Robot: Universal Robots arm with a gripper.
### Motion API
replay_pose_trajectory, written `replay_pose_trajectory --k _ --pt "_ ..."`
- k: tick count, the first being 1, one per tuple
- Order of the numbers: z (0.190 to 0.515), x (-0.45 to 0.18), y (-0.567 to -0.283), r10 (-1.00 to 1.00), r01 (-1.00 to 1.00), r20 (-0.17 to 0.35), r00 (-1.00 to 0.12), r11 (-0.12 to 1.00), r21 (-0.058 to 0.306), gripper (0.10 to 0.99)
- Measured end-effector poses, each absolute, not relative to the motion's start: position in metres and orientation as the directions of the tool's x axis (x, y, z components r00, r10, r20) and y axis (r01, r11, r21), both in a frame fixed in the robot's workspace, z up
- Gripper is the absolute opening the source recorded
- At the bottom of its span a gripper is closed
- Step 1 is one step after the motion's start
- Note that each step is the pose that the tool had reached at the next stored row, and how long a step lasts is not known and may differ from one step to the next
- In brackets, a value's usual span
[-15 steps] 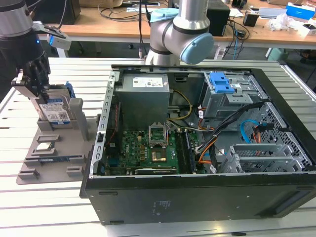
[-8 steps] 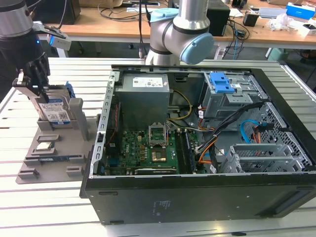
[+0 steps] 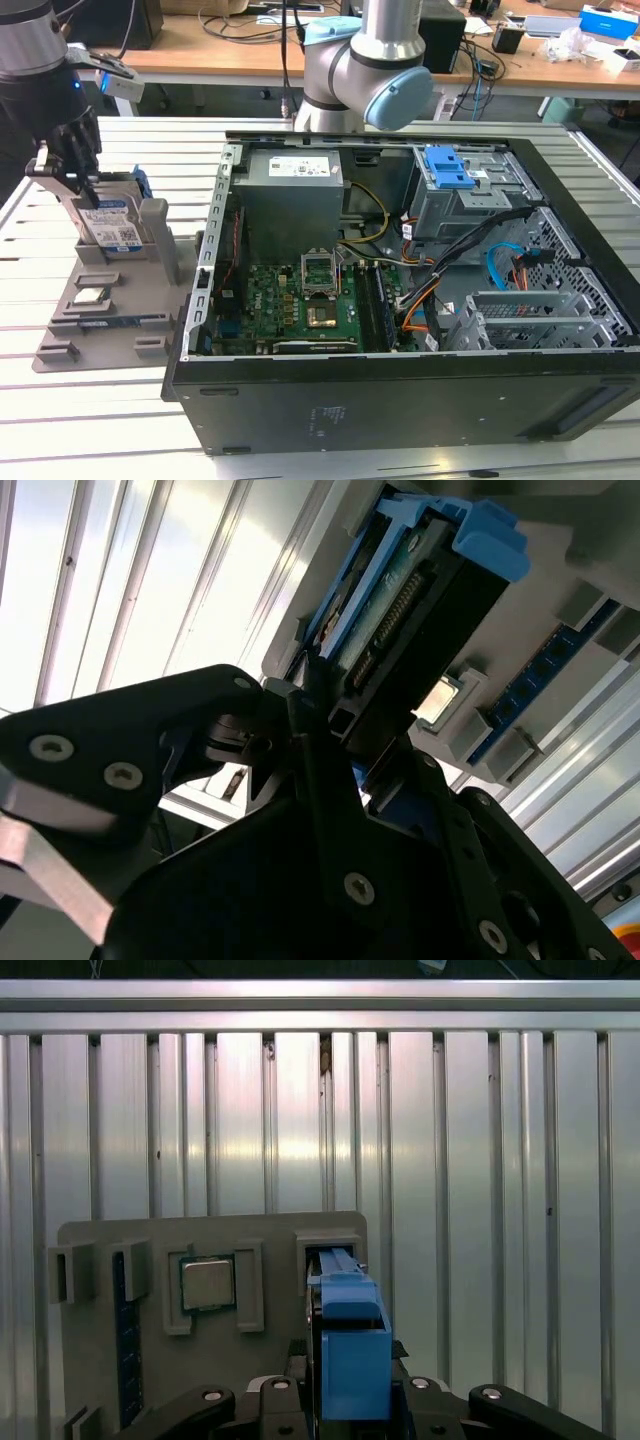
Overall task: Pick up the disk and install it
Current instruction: 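Pick up the disk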
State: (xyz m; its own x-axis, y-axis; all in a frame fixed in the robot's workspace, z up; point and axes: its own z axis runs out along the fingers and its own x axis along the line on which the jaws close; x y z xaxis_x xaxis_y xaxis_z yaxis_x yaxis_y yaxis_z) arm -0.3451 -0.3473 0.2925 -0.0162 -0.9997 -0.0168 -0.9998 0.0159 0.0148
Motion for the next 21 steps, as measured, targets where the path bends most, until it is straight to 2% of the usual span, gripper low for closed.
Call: replay_pose_trajectory --k 8,21 --pt "0.293 -0.345 -0.347 -1.000 -1.000 -0.017 -0.016 0.016 0.014 0.365" --pt "0.320 -0.345 -0.345 -1.000 -1.000 -0.017 -0.016 0.016 0.015 0.365"
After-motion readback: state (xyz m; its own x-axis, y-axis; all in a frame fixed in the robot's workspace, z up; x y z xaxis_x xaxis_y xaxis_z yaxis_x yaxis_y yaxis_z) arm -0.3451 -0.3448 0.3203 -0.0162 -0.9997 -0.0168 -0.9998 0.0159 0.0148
